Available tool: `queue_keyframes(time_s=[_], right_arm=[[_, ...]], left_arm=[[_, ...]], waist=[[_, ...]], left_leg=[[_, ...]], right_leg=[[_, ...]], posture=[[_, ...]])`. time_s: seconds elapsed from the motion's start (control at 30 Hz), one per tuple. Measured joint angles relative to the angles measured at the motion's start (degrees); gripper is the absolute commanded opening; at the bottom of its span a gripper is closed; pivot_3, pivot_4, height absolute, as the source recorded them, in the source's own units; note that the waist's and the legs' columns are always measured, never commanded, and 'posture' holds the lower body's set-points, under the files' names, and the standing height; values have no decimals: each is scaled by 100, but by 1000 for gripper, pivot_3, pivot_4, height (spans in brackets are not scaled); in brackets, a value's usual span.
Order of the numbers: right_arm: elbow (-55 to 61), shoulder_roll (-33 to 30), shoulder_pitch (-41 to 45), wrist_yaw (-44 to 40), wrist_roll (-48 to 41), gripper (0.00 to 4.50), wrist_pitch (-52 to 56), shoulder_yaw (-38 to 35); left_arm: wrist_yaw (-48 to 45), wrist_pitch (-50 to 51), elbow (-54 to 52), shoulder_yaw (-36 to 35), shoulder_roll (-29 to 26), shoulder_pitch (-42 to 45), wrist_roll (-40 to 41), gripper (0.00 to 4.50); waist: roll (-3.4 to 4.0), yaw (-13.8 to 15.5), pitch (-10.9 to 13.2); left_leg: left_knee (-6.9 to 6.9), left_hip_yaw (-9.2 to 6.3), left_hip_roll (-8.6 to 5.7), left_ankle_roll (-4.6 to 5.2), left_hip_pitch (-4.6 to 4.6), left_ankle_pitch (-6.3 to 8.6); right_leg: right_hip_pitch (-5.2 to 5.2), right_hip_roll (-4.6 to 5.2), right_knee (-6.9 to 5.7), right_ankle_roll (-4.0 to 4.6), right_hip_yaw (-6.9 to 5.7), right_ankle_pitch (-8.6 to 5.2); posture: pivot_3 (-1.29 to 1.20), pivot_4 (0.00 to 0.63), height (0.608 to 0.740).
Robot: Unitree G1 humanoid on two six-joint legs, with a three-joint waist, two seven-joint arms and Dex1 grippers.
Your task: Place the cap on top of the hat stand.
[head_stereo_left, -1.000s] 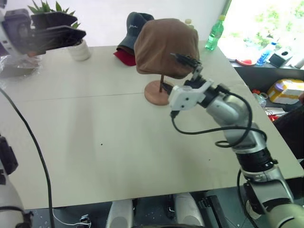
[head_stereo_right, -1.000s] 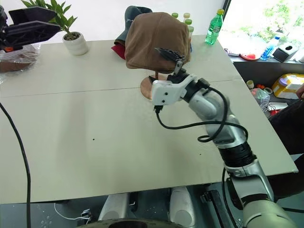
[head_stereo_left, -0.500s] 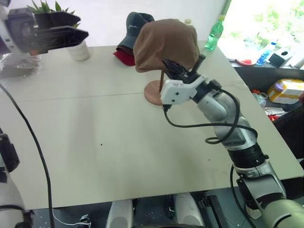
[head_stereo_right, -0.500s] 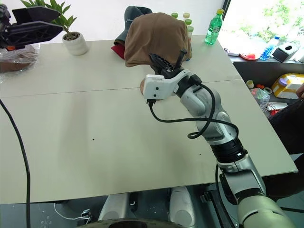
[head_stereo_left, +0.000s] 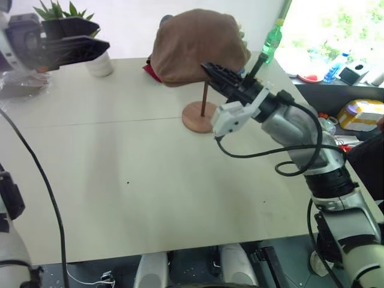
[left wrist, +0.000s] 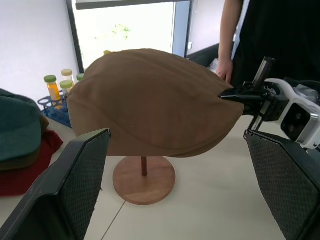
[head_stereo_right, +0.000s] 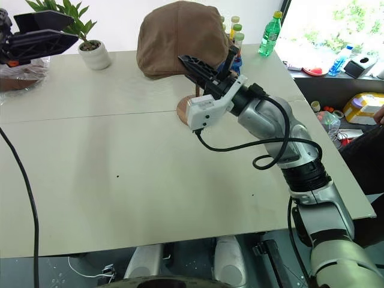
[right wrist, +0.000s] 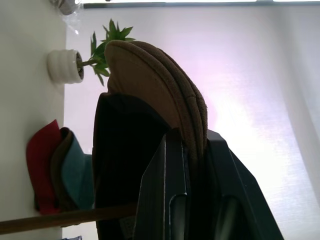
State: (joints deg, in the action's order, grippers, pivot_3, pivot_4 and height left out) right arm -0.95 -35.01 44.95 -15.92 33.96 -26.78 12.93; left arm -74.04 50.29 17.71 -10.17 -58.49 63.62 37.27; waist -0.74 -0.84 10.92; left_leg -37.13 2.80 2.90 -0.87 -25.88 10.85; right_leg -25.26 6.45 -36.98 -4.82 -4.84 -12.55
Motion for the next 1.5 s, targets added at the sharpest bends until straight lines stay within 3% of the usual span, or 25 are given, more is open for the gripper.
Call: queue_keyframes(time_s=[0.3, 0.4, 0.53, 0.8, 0.93, 1.07, 1.2, 1.3, 1.4, 1.5], right_arm=[[-865, 39, -25, -68, -313, 34, -458, 5], [-849, 107, -81, -271, -594, 1125, -361, 4], [-793, 186, -254, -479, -813, 3220, -138, 4], [541, 136, -704, -1077, -1929, 3220, 841, -550], [1724, -583, -1262, -2181, -3682, 3220, 2021, -1203], [2269, -1478, -1294, -3111, -5339, 3220, 3499, -1945], [2019, -2464, -1141, -4142, -7072, 3220, 5248, -2589], [1194, -3133, -601, -4807, -8067, 3220, 6564, -2794], [273, -3727, -227, -5541, -8160, 3220, 7078, -2678], [-478, -3892, 161, -6058, -7902, 3220, 7206, -2307]], left_arm=[[91, 41, -214, -59, -15, -68, 71, 4500], [111, 47, -215, -99, -39, -89, 74, 4500], [127, 48, -215, -140, -72, -92, 74, 4500], [95, 44, -223, -133, -97, -112, 69, 4500], [10, 24, -200, -128, -191, -240, 40, 4500], [-99, -66, -174, -119, -227, -254, -2, 4500], [-214, -153, -79, -74, -299, -260, -71, 4500], [-370, -220, -45, 28, -374, -258, -144, 4500], [-590, -253, 24, 54, -533, -264, -201, 4500], [-731, -360, 40, 83, -614, -268, -282, 4500]], waist=[[-2, -8, 2], [-2, -7, 2], [-2, 0, 2], [-3, 22, 2], [-6, 34, 4], [-6, 29, 6], [-8, 28, 8], [-3, 26, 12], [-4, 20, 12], [-3, 6, 12]], left_leg=[[2, 0, 0, 0, 0, 0], [2, 0, 0, 0, 1, 0], [1, 0, 0, 0, 0, 0], [0, 0, 0, 0, 1, 0], [1, -1, 0, 1, 2, 0], [2, 0, 2, 0, 22, 1], [6, 1, 2, 1, 33, 3], [9, 7, 2, 3, 33, 6], [16, 10, 2, 10, 29, 13], [21, 20, 2, 13, 22, 16]], right_leg=[[-1, 0, 0, -3, 0, 2], [0, 0, 0, -3, 0, 2], [1, 0, 0, -3, 0, 2], [5, 0, 0, -4, 0, 2], [6, 1, 2, -4, 0, 2], [18, 2, 2, 14, 0, -9], [28, 5, 9, 19, 0, -11], [27, 12, 22, 24, -1, -11], [25, 12, 45, 32, -2, -17], [20, 16, 60, 28, -1, -17]], posture=[[0, 150, 728], [0, 150, 728], [0, 150, 728], [0, 150, 728], [0, 150, 728], [0, 150, 728], [0, 150, 728], [0, 150, 728], [0, 150, 728], [0, 150, 728]])
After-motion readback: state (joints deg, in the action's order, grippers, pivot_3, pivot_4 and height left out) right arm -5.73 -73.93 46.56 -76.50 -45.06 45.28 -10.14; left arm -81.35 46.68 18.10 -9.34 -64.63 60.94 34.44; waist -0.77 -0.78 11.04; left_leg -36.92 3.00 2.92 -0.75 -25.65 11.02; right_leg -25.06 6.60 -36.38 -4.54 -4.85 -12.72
